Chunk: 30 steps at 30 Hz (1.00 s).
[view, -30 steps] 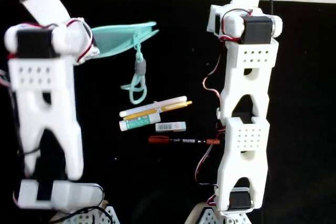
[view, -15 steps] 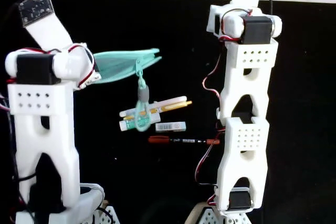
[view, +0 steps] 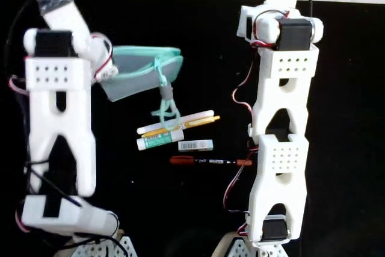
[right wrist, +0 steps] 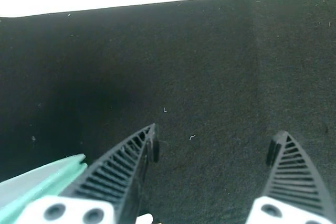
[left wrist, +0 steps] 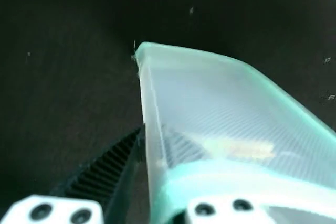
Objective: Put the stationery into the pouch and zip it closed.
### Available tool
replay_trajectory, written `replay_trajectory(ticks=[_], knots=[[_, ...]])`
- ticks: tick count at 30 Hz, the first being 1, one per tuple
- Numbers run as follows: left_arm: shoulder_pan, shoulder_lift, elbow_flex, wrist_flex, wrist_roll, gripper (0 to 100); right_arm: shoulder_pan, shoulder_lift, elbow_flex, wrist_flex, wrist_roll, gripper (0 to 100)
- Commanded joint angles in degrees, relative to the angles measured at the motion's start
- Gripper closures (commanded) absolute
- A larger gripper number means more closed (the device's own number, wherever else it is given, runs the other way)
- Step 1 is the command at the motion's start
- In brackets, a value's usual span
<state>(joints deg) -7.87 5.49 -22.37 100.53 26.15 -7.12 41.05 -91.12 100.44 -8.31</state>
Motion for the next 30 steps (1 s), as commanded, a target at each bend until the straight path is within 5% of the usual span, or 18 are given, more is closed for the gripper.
replay_trajectory(ticks=[1, 30], knots=[[-0.8, 2.3, -1.1, 0.7, -0.8, 84, -0.6, -3.5, -0.2, 0.8, 0.3, 67.1], [-0.6, -8.7, -7.5, 0.8, -6.1, 83, -0.3, -3.0, -0.1, 0.8, 0.4, 67.1]])
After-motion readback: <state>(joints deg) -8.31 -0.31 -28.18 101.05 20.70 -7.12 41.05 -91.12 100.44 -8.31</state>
